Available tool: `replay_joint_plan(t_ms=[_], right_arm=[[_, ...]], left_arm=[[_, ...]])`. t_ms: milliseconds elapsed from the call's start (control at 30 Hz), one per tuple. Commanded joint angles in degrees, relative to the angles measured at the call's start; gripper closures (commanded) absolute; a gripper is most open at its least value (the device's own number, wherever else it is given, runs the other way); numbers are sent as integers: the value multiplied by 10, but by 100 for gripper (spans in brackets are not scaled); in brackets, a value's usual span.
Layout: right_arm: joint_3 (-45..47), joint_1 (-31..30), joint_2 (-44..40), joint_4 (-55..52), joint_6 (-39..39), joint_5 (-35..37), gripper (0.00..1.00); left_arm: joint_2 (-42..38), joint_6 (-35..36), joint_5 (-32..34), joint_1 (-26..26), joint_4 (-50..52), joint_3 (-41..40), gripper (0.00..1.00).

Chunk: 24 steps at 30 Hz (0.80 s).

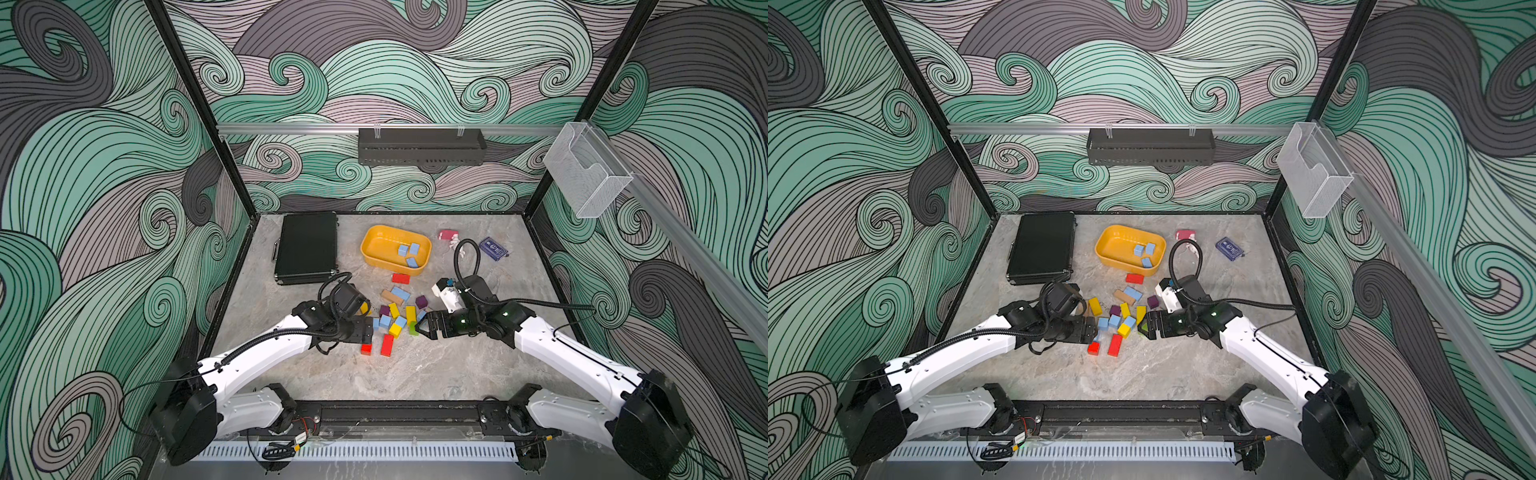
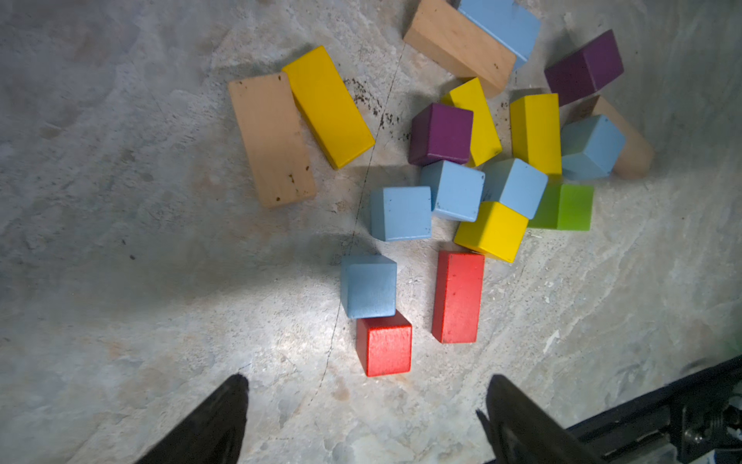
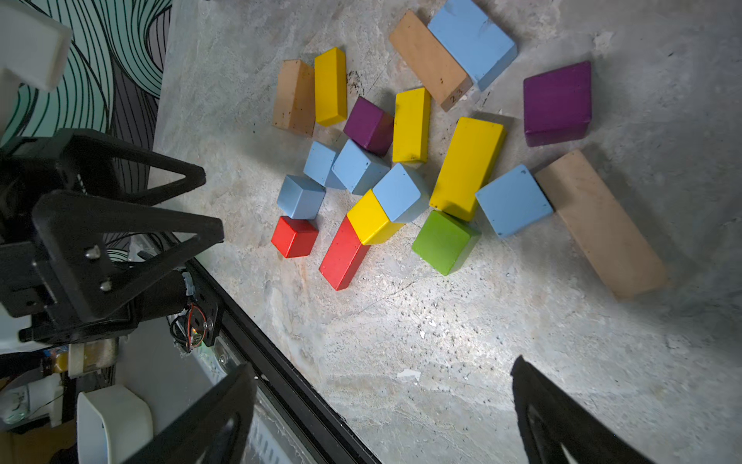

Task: Pick out the blue building blocks
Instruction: Pick up the building block from the center of the board.

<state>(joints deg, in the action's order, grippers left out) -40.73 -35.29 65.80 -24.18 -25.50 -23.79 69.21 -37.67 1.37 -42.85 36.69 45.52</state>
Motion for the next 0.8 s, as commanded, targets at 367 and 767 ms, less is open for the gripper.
replay_joint_plan(t_ms=[367, 767], right_arm=[[17, 23, -13, 40, -15, -15, 1], [22, 35, -2, 34, -20, -14, 1]], left_arm=[[114, -21, 20, -3, -20, 39, 20], [209, -29, 8, -3, -40, 59, 36]])
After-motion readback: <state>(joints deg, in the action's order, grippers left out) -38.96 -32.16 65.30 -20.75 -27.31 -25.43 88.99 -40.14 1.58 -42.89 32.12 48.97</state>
